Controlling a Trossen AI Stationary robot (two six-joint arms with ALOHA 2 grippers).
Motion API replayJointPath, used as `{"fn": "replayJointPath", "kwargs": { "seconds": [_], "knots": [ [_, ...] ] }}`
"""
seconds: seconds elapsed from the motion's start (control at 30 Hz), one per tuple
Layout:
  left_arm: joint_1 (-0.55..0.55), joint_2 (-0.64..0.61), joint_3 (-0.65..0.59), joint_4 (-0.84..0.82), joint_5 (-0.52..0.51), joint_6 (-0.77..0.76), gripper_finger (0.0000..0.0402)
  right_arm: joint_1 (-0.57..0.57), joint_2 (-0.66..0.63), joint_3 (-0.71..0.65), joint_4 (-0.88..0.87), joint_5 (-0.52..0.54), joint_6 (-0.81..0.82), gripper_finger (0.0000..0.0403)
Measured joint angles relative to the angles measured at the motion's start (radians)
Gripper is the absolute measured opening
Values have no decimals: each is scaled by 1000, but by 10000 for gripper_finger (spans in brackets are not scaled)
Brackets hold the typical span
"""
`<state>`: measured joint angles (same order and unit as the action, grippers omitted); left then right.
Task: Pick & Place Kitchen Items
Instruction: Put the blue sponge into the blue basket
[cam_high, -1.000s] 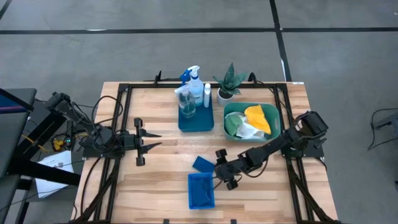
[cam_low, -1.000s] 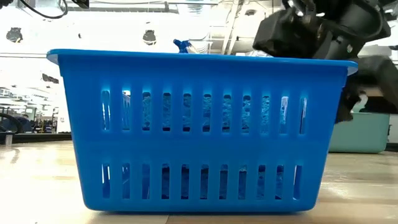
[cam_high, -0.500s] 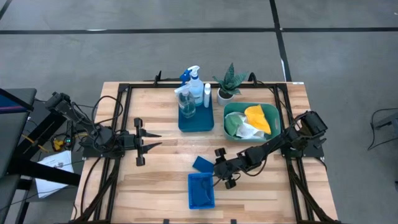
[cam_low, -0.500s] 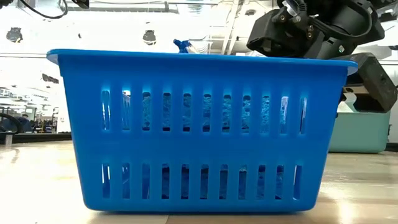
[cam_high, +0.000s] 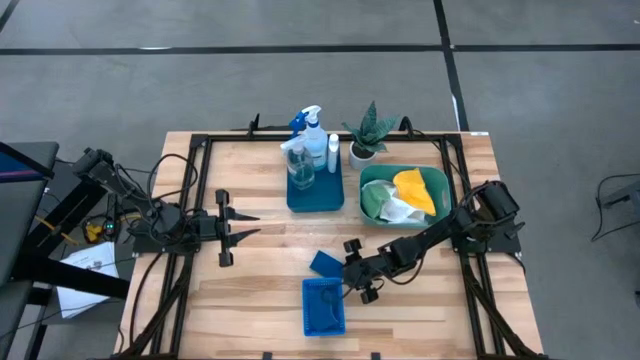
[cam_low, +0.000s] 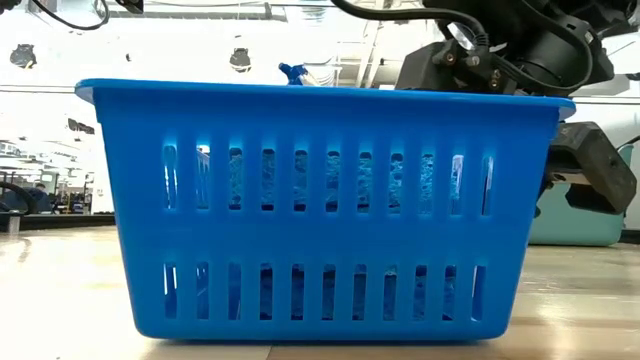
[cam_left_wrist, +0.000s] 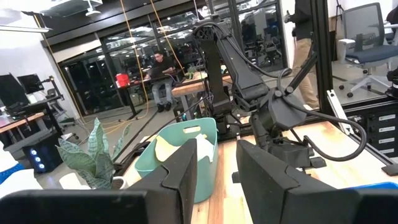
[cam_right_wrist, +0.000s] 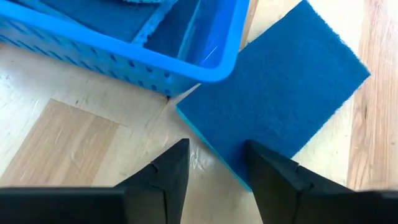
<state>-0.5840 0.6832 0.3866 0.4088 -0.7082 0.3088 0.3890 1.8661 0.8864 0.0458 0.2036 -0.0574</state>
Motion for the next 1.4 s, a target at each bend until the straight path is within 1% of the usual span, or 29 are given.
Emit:
{"fn": "replayJointPath", "kwargs": {
  "seconds": [0.13, 0.23, 0.33, 0.5, 0.6, 0.63, 0.87, 0.97, 1.1, 1.2, 1.4],
  "knots": [
    [0, 0, 0, 0, 0, 0, 108, -2, -5, -1, -4, -1, 2, 144],
    [0, 0, 0, 0, 0, 0, 108, -3, -5, -1, -9, 0, 1, 129],
    [0, 0, 0, 0, 0, 0, 108, -7, -5, -1, -15, 4, 1, 104],
    [0, 0, 0, 0, 0, 0, 108, -12, -5, -1, -24, 6, -4, 51],
    [0, 0, 0, 0, 0, 0, 108, -12, -6, 1, -53, 7, -6, 14],
    [0, 0, 0, 0, 0, 0, 108, -12, -10, 6, -71, 8, -6, 7],
    [0, 0, 0, -1, 0, 0, 108, 25, -61, 73, -324, 18, 54, 2],
    [0, 0, 0, -1, 0, 0, 108, 58, -96, 93, -389, 30, 96, 1],
    [0, 0, 0, 0, 3, 0, 108, 95, -138, 99, -425, 41, 146, 1],
    [0, 0, 0, 3, 6, 0, 108, 112, -178, 101, -437, 116, 205, 1],
    [0, 0, 0, 3, 7, 0, 108, 122, -248, 102, -583, 218, 406, 0]
  ]
}}
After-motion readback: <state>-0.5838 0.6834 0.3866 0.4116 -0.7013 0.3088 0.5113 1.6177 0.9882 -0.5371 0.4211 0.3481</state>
